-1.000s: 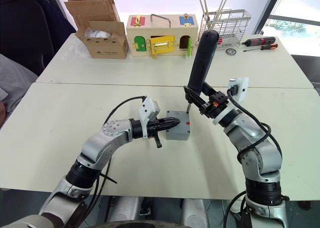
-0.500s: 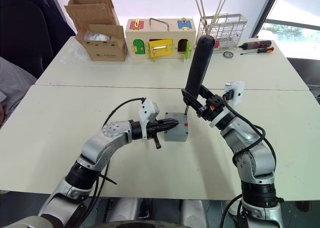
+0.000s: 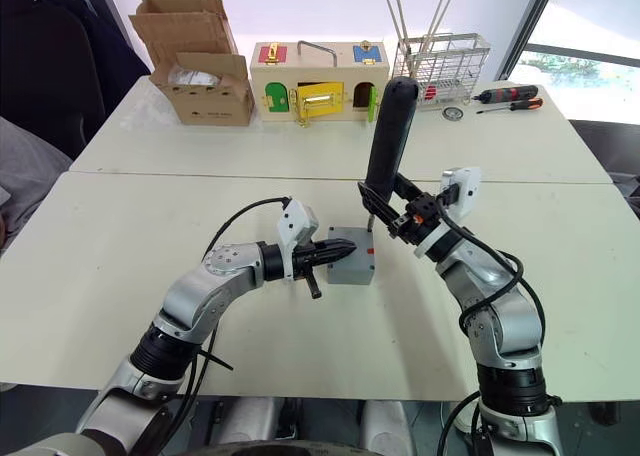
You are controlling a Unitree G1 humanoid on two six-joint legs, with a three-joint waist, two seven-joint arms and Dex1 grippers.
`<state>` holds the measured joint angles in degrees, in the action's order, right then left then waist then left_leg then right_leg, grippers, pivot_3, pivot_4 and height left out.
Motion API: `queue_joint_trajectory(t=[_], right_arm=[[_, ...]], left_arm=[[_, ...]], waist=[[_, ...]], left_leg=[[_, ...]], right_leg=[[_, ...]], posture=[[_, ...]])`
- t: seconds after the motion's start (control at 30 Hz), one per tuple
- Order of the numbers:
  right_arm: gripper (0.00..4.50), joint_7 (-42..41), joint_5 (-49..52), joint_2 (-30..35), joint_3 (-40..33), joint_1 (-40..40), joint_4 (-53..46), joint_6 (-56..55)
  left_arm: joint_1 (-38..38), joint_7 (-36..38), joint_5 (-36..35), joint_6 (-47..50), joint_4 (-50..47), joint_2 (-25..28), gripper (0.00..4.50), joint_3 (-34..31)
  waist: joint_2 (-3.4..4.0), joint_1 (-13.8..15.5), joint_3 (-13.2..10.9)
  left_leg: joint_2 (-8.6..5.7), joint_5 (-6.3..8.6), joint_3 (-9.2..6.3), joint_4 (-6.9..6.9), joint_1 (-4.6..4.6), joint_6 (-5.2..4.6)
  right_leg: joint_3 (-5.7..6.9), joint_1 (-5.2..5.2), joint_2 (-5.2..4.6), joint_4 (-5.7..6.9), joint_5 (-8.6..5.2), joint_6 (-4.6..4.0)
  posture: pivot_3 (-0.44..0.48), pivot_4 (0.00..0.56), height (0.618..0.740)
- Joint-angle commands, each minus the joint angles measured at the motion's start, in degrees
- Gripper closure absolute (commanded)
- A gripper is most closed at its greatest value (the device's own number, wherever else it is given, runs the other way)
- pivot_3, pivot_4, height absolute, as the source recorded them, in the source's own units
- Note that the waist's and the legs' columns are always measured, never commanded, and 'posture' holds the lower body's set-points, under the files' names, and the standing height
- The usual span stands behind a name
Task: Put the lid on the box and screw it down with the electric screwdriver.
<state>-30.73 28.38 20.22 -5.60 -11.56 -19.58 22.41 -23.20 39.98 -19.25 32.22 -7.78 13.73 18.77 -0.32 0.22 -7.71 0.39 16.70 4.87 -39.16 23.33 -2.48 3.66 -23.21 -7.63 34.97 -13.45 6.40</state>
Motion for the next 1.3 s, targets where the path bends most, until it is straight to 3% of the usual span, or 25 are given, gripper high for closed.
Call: queue_joint_trajectory(t=[0.03, 1.3], right_arm=[[2.71, -1.46, -1.16, -0.9, 4.98, 3.71, 5.79, 3.02], [2.71, -1.57, -3.2, -2.42, 6.3, 5.55, 10.48, 0.73]], left_arm=[[0.72, -0.12, 0.75, 0.84, 0.51, 0.46, 4.4, -0.04], [1.34, -0.63, 0.59, 1.39, -0.32, 0.55, 4.4, -0.05]], waist=[[-0.04, 0.0, 0.08], [0.01, -0.96, 1.09]], left_leg=[[0.02, 0.01, 0.0, 0.0, 0.0, 0.01], [0.23, 0.27, -0.09, 0.67, -0.3, 0.44]], right_leg=[[0.0, 0.0, 0.01, 0.0, -0.01, -0.02], [0.01, 0.05, 0.04, -0.73, -0.17, -0.36]], posture=[[0.0, 0.15, 0.729], [0.0, 0.15, 0.729]])
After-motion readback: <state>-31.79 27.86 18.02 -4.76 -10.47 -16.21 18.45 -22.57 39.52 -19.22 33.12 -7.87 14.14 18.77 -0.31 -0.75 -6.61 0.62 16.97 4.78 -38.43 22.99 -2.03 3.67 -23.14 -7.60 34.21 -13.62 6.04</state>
